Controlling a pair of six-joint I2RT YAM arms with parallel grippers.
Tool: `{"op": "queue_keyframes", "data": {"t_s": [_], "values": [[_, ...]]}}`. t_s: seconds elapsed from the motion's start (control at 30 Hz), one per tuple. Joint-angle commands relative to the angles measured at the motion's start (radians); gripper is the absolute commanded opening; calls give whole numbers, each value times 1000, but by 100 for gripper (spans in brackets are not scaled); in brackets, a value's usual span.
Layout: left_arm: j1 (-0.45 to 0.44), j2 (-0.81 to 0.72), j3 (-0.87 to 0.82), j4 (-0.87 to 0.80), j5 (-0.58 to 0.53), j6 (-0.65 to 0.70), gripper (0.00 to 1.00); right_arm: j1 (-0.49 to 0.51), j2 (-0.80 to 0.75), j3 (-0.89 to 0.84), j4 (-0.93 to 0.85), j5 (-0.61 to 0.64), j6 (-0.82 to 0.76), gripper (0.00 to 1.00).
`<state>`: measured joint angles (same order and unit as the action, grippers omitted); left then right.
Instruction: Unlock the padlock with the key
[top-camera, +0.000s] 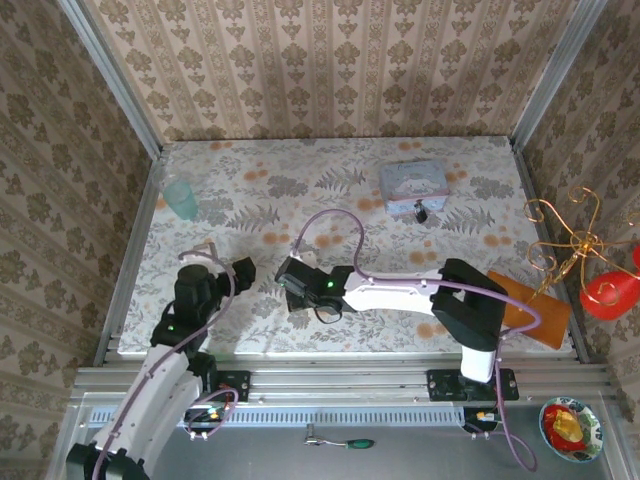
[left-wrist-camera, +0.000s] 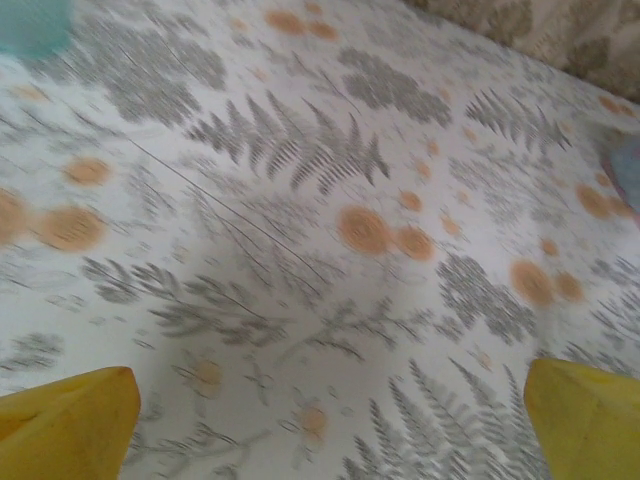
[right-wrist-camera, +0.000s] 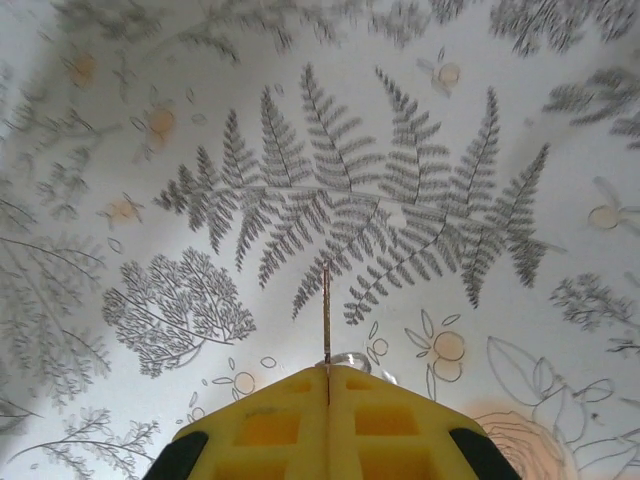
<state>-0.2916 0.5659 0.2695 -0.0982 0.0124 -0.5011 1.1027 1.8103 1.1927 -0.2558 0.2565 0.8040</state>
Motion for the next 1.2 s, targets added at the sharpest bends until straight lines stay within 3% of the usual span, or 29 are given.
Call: {"op": "queue_keyframes", "data": {"t_s": [0.0, 0.07, 0.17, 0.47, 0.8, 1.17], "values": [[14, 64, 107, 15, 239, -94, 95, 6, -87, -60, 162, 83, -58, 0], [5, 94, 160, -55, 320, -167, 91, 6, -115, -101, 229, 91, -70, 0], [-29, 106, 197, -120, 348, -245, 88, 6, -129, -148, 330, 78, -87, 0], [-62, 195, 227, -90, 420, -345, 79, 23, -124, -144, 406, 70, -118, 0], [-102, 260, 267, -103, 434, -353, 65, 46, -103, -131, 457, 68, -121, 0], [-127, 293, 276, -107, 427, -358, 42, 51, -92, -119, 462, 62, -115, 0]]}}
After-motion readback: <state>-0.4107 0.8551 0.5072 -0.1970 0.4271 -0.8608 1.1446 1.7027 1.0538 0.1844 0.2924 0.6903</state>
